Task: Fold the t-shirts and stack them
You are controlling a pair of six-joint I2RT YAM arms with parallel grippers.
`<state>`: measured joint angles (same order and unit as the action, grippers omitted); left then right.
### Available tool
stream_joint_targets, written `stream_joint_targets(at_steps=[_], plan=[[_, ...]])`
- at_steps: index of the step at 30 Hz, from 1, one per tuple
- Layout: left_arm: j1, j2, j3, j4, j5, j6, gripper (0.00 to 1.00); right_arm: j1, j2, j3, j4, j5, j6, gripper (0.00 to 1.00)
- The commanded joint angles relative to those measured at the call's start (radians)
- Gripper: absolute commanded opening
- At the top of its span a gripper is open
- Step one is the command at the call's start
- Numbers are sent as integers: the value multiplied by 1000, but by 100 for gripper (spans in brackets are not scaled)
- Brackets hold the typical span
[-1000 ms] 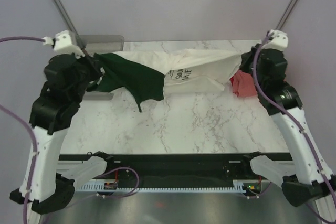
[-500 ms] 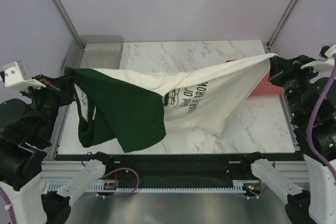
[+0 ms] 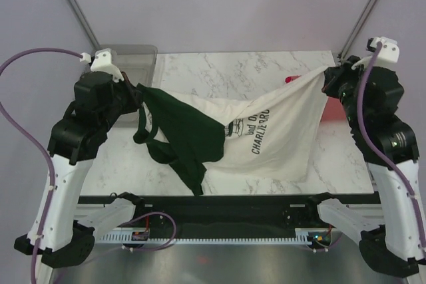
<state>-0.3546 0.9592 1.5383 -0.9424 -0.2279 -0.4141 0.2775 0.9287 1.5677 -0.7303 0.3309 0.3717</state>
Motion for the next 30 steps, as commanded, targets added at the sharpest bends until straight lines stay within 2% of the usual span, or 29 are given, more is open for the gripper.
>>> stream_joint_targets(at_steps=[1,3,6,12,19,23,27,30], plan=[[6,-19,133,68,-63,23,2,-3,35,63,-1,81,-33,0],[6,-16,190,68,-114,44,2,-3,47,106,-9,106,-48,0],[6,-25,195,68,-101,44,2,-3,50,144,-15,94,-57,0],[8,-134,100,74,-34,-12,2,-3,-27,166,-17,-41,-56,0],[6,-298,36,74,2,-72,2,-3,-113,250,-119,-1,-60,0],[6,-248,-21,91,-2,-89,2,-3,-76,246,-118,51,-63,0],[6,-87,-33,149,-43,-106,2,-3,30,218,-92,95,-50,0],[6,22,60,195,-73,-114,2,-3,123,203,-48,141,-39,0]])
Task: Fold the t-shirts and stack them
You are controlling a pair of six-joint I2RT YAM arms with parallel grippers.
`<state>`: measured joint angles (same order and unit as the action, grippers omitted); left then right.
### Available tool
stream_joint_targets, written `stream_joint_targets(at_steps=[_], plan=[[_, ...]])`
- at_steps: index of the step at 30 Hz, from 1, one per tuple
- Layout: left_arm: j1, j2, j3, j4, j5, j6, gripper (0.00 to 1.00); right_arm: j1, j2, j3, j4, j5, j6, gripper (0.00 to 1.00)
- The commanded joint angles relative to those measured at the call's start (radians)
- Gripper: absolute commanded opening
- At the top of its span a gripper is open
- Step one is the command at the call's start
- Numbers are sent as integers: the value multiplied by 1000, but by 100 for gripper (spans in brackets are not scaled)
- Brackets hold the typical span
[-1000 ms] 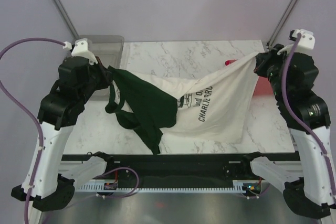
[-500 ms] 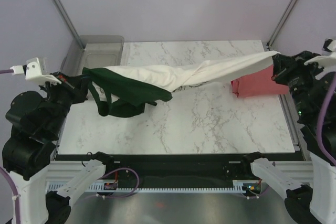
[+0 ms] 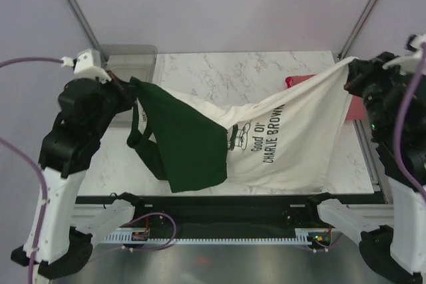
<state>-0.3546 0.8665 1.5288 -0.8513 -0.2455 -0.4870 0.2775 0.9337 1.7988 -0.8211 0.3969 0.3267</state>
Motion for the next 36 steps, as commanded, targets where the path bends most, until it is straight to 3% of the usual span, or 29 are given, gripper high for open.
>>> stream_joint_targets(at_steps=[1,10,17,25,33,36], plan=[[6,141,95,115,-46,-39,2,-3,163,-21,45,80,9,0],[6,140,226,167,55,13,2,-3,171,66,100,-15,6,0],[6,-41,179,150,146,-13,2,-3,33,70,90,-96,18,0],[6,-254,142,54,118,-61,2,-3,-137,99,-4,-139,28,0],[5,-235,153,43,81,-82,2,-4,-161,99,-9,-60,51,0],[5,-170,97,67,61,-81,2,-3,-133,-3,19,-23,54,0]])
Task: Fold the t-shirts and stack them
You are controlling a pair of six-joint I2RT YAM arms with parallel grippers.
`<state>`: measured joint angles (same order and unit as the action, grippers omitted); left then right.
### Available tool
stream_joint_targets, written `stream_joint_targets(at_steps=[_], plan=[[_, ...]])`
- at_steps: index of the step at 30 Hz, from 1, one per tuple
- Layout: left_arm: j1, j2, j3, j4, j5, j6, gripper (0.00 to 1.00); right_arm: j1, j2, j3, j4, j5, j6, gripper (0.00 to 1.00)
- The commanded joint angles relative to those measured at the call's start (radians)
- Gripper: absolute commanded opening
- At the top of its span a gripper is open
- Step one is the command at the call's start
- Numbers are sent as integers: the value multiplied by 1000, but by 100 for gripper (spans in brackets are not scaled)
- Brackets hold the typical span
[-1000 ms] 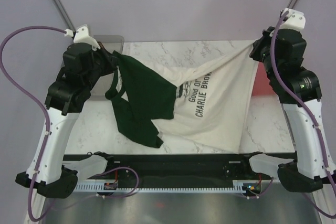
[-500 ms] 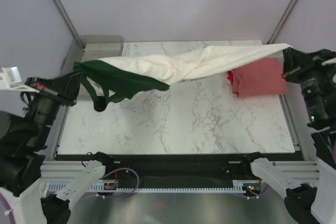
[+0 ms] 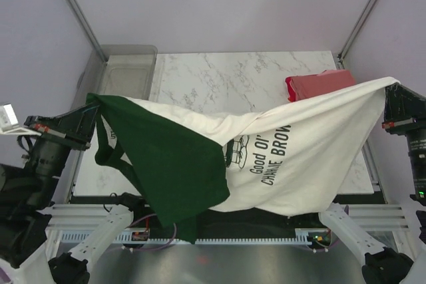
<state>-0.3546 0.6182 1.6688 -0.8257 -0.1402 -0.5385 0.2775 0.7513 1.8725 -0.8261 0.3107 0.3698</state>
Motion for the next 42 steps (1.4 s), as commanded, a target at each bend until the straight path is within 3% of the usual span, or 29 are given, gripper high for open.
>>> stream_joint_targets(at_steps=[1,8,15,21,29,36,37,38,39,40,41,42], plan=[[6,98,-76,60,-59,-31,2,-3,49,-120,63,68,14,0],[6,193,-462,275,-114,-71,2,-3,131,-478,215,106,86,0],[28,470,-574,470,-164,-118,2,-3,348,-645,383,143,142,0],[107,744,-497,589,-134,-172,2,-18,597,-578,508,153,149,0],[149,1190,-132,612,-46,-163,2,-78,1007,-310,581,84,166,0],[154,1333,61,603,-50,-130,2,-86,1198,-60,579,-38,141,0],[154,1333,72,596,-55,-124,8,-87,1212,-47,578,-51,129,0],[155,1332,72,591,-55,-120,19,-90,1233,-35,576,-61,124,5],[155,1318,71,582,-58,-109,40,-96,1241,-20,567,-74,120,19],[155,1309,68,554,-59,-97,78,-103,1243,-24,559,-94,118,71],[155,1296,63,544,-55,-89,86,-109,1234,-38,555,-90,119,89],[155,1264,57,534,-44,-83,89,-110,1220,-58,553,-85,121,95]])
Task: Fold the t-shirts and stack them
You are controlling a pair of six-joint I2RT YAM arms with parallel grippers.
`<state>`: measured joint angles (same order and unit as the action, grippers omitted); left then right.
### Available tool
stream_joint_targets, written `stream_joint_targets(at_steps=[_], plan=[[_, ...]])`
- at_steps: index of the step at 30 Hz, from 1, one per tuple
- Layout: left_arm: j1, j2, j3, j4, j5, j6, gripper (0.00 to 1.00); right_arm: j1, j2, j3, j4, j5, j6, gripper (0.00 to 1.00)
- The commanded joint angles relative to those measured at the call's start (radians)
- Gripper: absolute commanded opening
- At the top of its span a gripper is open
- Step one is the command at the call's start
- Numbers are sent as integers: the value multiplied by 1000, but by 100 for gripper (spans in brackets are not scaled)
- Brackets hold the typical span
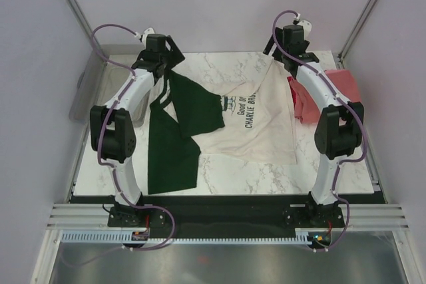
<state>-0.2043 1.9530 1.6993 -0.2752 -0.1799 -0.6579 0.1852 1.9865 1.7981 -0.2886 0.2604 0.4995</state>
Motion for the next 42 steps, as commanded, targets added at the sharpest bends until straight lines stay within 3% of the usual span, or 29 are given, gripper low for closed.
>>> stream_joint_targets(at_steps=[1,6,11,18,21,25,28,34,42], plan=[[5,-87,5,-27,-1,44,93,-18,-32,-6,14,-32,-10,96],[-10,-255,-121,-68,39,104,96,-18,-184,-195,9,-67,-10,84],[-55,-503,-358,-107,48,132,98,-16,-375,-446,11,-162,-9,71],[-73,-845,-722,-263,27,29,94,6,-653,-767,-93,-126,54,63],[-72,-960,-780,-352,35,-12,100,54,-791,-877,-171,-37,95,65],[-72,-1034,-883,-395,123,-26,100,69,-949,-986,-257,-1,151,66],[-69,-1057,-924,-438,169,-107,100,69,-979,-1049,-308,-24,183,64],[-67,-1137,-1067,-456,112,-233,97,69,-1063,-1189,-340,-27,273,58],[-67,-1047,-1165,-512,51,-393,85,69,-983,-1280,-258,10,333,49]])
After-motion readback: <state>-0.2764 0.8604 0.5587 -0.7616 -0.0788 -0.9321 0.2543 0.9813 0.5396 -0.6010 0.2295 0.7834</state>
